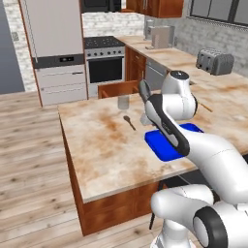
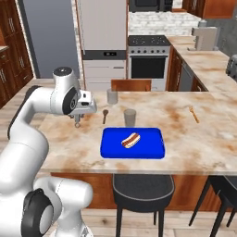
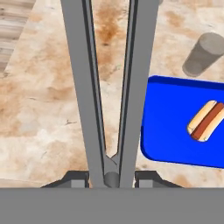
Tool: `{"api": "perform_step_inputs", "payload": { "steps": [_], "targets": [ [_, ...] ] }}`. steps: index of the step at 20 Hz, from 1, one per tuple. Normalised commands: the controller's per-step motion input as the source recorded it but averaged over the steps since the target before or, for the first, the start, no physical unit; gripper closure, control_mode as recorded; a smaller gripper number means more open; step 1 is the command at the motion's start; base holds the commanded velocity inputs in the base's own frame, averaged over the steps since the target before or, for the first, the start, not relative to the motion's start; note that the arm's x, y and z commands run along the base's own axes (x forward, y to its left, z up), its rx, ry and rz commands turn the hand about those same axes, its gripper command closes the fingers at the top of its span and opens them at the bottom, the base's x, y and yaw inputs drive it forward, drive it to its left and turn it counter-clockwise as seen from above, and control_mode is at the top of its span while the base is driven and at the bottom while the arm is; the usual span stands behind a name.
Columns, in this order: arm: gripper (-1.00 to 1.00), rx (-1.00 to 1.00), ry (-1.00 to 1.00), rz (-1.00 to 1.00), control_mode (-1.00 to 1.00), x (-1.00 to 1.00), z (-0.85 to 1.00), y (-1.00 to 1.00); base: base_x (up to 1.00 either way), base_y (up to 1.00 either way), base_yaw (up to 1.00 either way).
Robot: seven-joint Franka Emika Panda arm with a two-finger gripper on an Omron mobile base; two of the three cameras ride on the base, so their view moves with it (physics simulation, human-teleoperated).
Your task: Take the tongs from the drawer on the right and place them on the dining counter next to the tray containing the hot dog.
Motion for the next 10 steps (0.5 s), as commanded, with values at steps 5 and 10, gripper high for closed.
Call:
{"api": "perform_step_inputs", "payload": {
  "steps": [5,10],
  "targets": [
    [1.0,0.0,0.11,0.02,-1.0,0.07,-0.07,-0.04,0.03,0.0,0.03],
    [1.0,0.0,0.23,0.0,-1.0,0.38,-0.21,-0.07,0.0,0.0,0.0]
  ]
}}
